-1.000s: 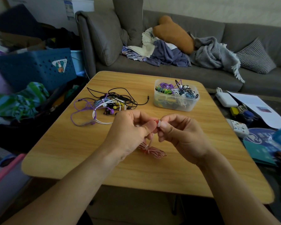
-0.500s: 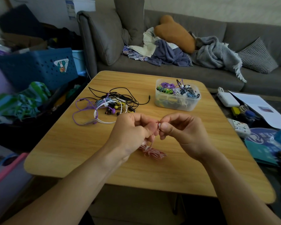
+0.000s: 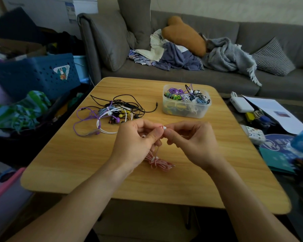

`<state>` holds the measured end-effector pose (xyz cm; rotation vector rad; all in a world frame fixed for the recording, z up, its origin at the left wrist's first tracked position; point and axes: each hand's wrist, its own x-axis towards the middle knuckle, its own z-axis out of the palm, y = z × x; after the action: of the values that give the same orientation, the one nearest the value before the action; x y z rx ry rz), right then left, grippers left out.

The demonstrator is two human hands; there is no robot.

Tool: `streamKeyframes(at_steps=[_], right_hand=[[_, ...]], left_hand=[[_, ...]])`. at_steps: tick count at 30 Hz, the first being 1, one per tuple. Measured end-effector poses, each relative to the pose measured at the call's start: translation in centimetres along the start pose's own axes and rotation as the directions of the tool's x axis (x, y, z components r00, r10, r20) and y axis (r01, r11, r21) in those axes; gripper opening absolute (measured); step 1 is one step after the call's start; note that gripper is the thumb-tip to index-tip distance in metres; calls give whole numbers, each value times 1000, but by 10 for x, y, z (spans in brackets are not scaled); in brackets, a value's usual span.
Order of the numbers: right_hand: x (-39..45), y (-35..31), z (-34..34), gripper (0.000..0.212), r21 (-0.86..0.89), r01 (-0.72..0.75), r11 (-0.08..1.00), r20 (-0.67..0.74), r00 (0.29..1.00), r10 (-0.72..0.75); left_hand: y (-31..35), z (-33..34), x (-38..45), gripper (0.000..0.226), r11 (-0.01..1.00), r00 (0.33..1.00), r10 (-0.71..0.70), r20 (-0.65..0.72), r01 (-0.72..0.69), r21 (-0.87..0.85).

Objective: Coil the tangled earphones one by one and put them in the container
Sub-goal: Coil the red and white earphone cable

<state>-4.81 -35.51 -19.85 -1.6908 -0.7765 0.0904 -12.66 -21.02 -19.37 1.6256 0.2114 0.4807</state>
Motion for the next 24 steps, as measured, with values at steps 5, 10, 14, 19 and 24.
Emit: streamKeyframes(at_steps=[5,10,14,19,24], right_hand=[[1,1,4,8,163,-76,984,8,997,76],[1,3,1,17,156,21,987,27,999,-25],[1,5,-1,11,39,52,998,36,998,-53],[2,5,-2,15,-37,72,997,31,997,-71],[1,5,-3,11,-42,105,994,64,993,-103]], left_hand=[[0,-1,4,7,991,996,86,1,-85,100],[2,-5,7,7,997,997,-51,57,54,-54],[6,-5,5,8,959,967,-202,156,227,-169],[8,-7,6,7,885,916,-331,226,384,-262],[10,-6,6,12,847,875,-389,289,463,-260]])
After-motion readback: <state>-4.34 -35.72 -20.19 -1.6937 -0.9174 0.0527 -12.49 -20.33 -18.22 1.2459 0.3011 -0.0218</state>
